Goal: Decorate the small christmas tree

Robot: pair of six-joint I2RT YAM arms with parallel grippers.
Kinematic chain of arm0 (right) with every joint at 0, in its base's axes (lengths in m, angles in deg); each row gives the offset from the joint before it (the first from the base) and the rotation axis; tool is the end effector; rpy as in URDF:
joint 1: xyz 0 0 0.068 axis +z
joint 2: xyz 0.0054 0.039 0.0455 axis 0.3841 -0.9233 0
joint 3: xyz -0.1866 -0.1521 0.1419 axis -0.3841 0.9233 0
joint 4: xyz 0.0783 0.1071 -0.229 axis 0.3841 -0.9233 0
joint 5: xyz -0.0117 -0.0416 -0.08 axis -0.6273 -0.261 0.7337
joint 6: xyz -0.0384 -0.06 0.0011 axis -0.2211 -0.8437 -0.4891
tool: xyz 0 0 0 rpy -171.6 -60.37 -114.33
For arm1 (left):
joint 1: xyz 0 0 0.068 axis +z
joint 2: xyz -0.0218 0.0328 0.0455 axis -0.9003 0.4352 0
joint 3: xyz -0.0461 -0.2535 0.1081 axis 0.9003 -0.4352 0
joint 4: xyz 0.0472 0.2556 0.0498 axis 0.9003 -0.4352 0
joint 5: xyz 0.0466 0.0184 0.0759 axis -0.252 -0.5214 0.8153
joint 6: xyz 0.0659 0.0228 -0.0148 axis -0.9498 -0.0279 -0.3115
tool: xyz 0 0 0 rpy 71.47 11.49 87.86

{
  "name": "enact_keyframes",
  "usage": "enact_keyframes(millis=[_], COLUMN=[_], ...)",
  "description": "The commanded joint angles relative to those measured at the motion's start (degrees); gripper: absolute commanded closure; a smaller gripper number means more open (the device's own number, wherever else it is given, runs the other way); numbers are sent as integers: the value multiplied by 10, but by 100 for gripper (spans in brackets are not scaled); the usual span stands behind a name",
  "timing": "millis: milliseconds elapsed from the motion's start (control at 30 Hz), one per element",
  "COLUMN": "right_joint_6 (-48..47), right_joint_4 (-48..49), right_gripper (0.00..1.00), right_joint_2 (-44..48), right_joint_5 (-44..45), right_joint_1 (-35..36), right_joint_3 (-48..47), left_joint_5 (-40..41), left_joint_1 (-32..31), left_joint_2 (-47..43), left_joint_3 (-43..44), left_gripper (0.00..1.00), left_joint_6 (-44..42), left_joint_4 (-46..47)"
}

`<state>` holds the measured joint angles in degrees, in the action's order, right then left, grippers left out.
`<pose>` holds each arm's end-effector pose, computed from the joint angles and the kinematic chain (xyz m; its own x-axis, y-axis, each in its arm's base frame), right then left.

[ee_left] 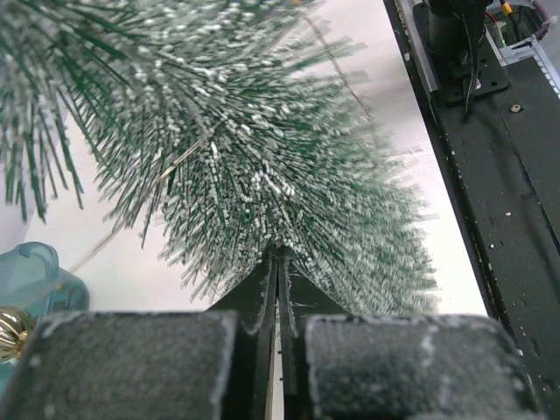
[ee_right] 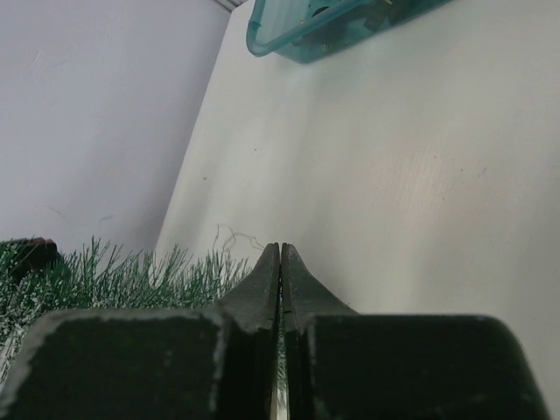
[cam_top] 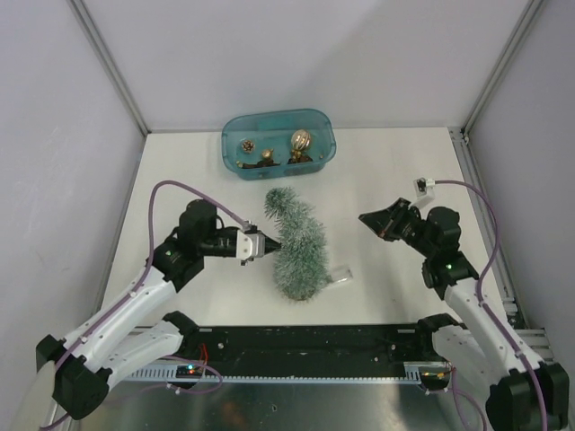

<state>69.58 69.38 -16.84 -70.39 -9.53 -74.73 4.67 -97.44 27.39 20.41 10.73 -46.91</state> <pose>0.2075 0.0750 0.2686 -0.5436 0.4842 -0.6856 -0.3592 0.6040 0.7114 0.1483 -0.1531 0.3079 0.3556 0.1945 -0.9142 0.9337 -0.0289 0.3570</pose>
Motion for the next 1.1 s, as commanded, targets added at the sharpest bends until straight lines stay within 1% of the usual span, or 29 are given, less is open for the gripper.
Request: enact_keyframes(millis=[0, 133, 300, 500, 667, 800, 900, 1000, 1067], right_joint_6=[-48, -67, -75, -69, -70, -76, -91, -116, -138], right_joint_4=[-128, -209, -258, -289, -297, -271, -240, -222, -226], right_gripper=[100, 100, 100, 100, 100, 100, 100, 100, 100], right_joint_2=[75, 131, 171, 220, 258, 253, 218, 174, 147], right_joint_5=[34, 52, 43, -5, -86, -131, -136, -105, -59], right_joint_1=[7, 5, 14, 44, 79, 132, 187, 274, 340], right_joint_3=[-18, -17, -17, -18, -19, -19, -19, -20, -24], left_joint_5=[-8, -6, -1, 14, 26, 27, 28, 31, 34], left_joint_1=[5, 5, 4, 4, 4, 4, 2, 0, -1], left_joint_2=[-27, -39, -55, -63, -61, -50, -45, -47, -52], left_joint_3=[-13, -22, -33, -48, -59, -58, -57, -58, -61], left_gripper=[100, 100, 100, 100, 100, 100, 100, 100, 100], left_joint_6=[-20, -25, -33, -44, -60, -67, -67, -66, -64], left_joint_4=[20, 20, 20, 20, 20, 20, 22, 23, 24])
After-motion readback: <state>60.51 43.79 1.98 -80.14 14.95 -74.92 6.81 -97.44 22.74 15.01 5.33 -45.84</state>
